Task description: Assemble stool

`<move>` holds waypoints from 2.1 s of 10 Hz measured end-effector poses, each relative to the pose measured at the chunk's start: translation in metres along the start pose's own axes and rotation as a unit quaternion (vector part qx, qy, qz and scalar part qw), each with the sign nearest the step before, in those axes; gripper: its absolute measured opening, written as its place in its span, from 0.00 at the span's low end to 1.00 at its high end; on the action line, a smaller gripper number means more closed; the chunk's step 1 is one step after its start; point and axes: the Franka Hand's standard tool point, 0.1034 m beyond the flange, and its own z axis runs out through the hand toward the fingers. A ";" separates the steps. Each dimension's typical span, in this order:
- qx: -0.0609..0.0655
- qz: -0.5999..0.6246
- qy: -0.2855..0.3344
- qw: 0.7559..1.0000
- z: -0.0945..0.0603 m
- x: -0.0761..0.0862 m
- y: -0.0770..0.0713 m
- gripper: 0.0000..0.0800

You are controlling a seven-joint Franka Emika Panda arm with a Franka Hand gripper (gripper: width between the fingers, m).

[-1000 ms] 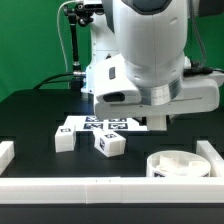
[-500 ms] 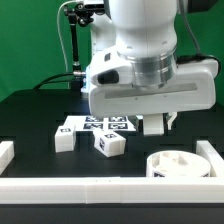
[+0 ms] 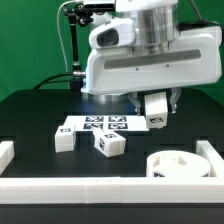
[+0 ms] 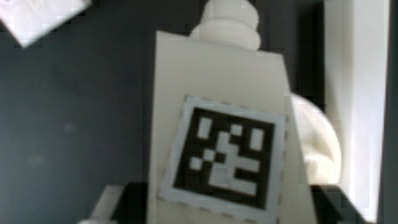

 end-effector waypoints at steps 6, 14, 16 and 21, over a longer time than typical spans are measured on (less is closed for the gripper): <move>-0.008 -0.021 0.223 0.975 -0.006 0.013 -0.008 0.41; -0.011 -0.082 0.269 0.960 -0.011 0.022 -0.045 0.41; -0.017 -0.101 0.279 0.955 -0.013 0.038 -0.047 0.41; -0.019 -0.130 0.278 0.951 -0.004 0.032 -0.065 0.41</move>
Offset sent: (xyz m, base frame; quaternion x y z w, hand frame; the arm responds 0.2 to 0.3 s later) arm 0.0000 0.0000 0.0000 0.0000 0.1296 0.0000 0.9916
